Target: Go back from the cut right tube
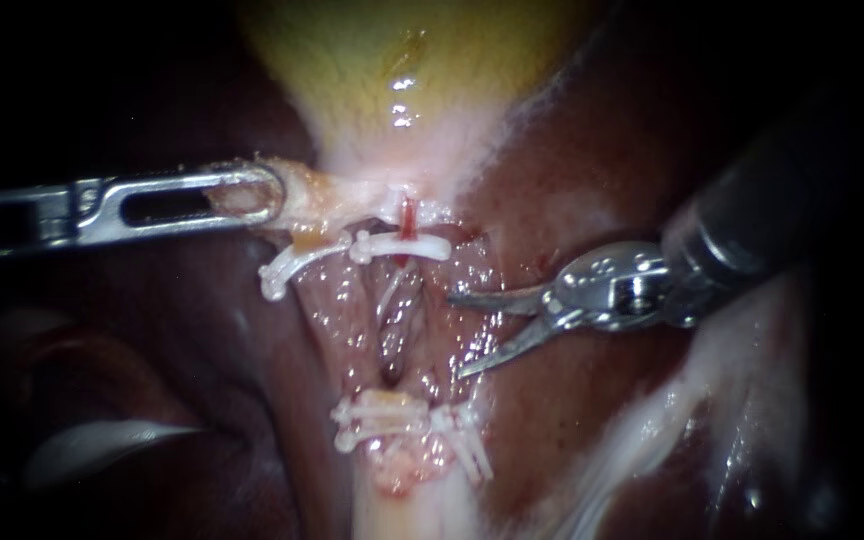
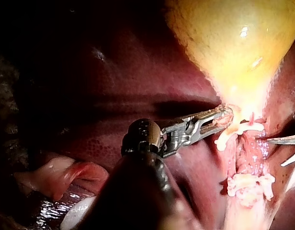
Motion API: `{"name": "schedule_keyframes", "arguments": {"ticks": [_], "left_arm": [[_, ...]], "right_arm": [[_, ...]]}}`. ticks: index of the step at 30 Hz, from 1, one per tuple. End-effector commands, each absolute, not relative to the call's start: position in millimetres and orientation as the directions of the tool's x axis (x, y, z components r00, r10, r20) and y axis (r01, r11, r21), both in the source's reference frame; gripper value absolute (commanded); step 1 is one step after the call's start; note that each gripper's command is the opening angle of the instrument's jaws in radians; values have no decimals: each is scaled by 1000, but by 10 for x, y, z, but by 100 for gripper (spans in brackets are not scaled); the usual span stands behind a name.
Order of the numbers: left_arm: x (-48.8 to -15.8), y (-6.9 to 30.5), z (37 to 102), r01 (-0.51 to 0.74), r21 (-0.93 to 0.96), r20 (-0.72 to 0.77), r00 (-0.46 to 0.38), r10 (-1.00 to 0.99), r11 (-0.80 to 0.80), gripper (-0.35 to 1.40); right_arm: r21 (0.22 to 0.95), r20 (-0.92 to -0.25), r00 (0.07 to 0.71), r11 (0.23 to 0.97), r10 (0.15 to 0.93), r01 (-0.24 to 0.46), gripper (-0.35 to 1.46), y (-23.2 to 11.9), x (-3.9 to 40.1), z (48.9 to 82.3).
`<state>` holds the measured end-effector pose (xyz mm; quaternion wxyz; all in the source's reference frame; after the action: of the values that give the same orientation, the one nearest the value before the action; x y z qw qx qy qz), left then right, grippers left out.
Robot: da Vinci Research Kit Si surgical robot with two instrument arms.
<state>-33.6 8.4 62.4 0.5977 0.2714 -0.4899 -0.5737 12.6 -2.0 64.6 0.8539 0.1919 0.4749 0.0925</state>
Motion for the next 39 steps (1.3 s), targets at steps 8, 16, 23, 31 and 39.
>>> {"name": "schedule_keyframes", "arguments": {"ticks": [8, 16, 23, 31, 39], "left_arm": [[-335, 84, 625, 419, 887, 275, -138, -952, 195, -35], [-335, 85, 626, 419, 887, 275, -138, -952, 195, -35], [-338, 86, 628, 420, 886, 275, -139, -951, 195, -35], [-358, 89, 644, 423, 884, 281, -147, -948, 197, -35], [-389, 90, 668, 429, 881, 276, -121, -953, 200, -35]], "right_arm": [[391, -785, 521, 920, 335, -1, 144, -11, 92, 627], [383, -796, 499, 923, 342, -22, 144, -5, 72, 616], [383, -799, 494, 923, 343, -20, 144, -6, 68, 614], [383, -799, 494, 923, 342, -19, 144, -6, 66, 614], [383, -799, 494, 923, 342, -19, 144, -7, 65, 612]]}}
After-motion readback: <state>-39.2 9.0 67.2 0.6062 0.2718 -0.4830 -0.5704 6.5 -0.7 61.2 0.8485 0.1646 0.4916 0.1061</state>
